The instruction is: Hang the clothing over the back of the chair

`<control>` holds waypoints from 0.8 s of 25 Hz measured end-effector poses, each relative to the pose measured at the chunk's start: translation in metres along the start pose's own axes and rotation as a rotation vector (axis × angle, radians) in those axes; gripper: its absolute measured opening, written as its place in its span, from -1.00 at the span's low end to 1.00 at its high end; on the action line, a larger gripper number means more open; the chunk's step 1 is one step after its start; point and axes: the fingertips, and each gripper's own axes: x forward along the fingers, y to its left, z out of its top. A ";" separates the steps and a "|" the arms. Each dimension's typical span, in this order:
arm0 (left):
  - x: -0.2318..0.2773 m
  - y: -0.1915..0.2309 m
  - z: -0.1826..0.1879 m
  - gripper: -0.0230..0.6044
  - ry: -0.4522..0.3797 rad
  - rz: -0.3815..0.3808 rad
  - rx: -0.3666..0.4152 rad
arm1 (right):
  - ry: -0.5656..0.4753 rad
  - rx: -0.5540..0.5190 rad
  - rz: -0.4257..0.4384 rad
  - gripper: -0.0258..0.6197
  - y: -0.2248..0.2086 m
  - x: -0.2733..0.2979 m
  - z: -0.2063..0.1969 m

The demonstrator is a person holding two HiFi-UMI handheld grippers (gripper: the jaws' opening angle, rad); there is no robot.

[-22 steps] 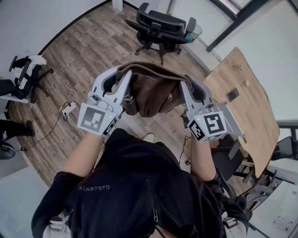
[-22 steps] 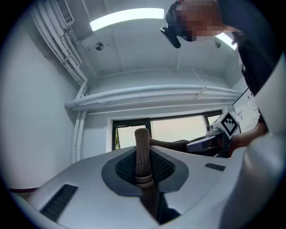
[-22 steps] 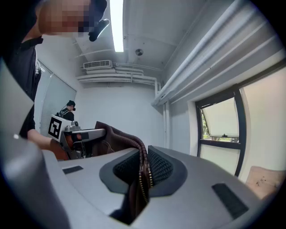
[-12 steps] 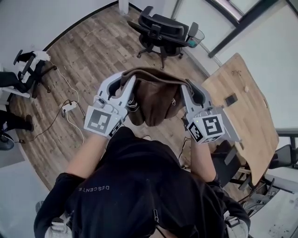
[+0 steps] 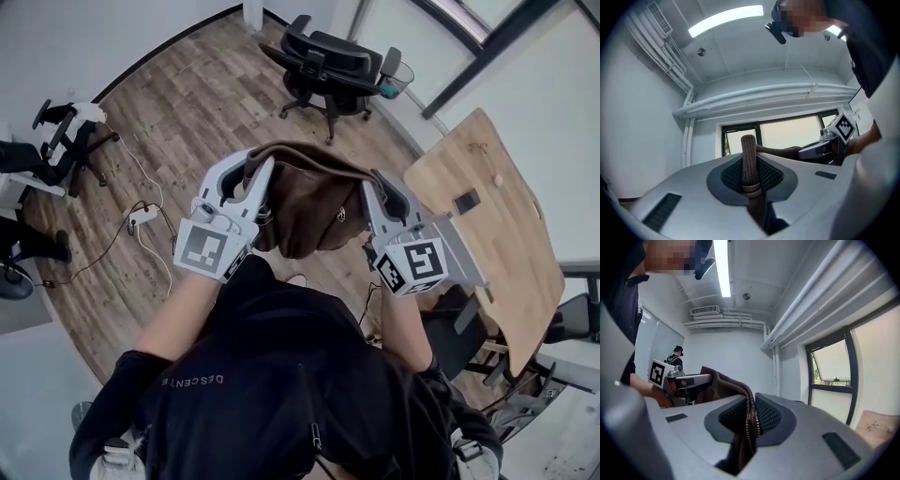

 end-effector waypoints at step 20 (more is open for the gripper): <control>0.004 -0.010 0.017 -0.77 -0.005 0.016 0.016 | -0.032 0.012 -0.029 -0.75 -0.010 -0.004 0.019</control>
